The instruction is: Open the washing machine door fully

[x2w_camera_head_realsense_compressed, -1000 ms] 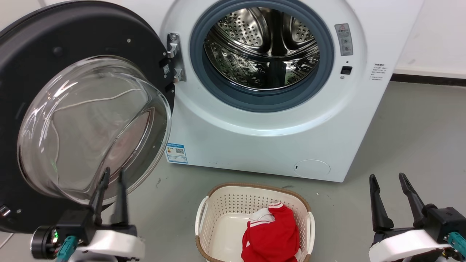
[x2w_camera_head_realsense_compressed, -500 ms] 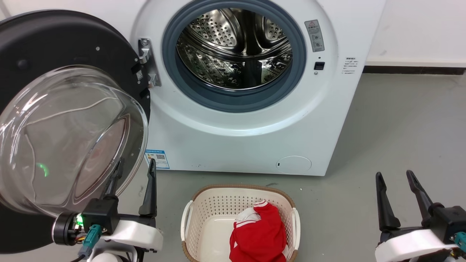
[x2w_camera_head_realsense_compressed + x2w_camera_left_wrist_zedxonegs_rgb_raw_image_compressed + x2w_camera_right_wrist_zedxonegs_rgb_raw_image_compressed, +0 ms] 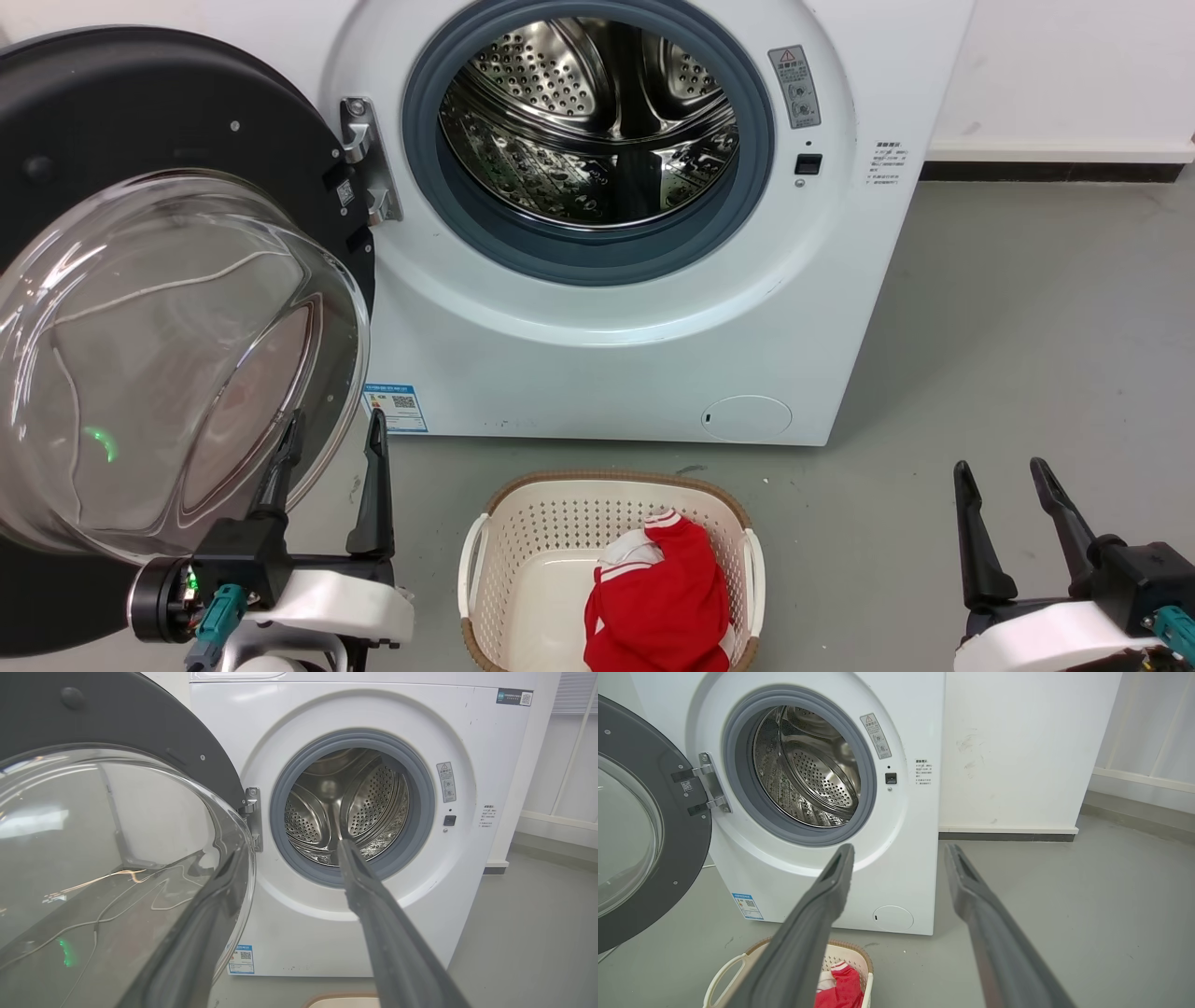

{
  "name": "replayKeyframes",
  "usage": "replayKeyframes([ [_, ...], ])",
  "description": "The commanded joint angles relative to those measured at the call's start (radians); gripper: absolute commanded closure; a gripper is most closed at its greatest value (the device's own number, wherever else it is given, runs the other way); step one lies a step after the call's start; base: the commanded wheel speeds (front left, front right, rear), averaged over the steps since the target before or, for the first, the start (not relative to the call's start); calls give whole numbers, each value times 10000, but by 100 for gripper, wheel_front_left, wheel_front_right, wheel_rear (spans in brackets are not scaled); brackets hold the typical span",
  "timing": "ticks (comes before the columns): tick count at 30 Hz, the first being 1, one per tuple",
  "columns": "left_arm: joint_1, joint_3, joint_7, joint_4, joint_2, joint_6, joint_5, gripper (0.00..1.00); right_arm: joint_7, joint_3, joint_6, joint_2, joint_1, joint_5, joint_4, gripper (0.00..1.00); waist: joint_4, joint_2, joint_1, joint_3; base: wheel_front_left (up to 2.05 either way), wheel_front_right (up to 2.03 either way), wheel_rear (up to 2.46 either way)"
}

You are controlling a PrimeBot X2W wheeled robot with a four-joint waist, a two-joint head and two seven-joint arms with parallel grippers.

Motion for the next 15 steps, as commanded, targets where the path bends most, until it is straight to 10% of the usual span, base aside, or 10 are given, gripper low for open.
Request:
replayKeyframes([
  [1, 131, 43, -21, -27, -58, -54, 21, 0, -35, -14, -7, 16, -93, 37, 15, 0, 5, -1, -1, 1, 0, 0, 0],
  [15, 249, 385, -23, 78, -406, -339, 368, 0, -101, -26, -7, 16, -137, 115, 51, 0, -6, -1, -1, 8, 0, 0, 0],
])
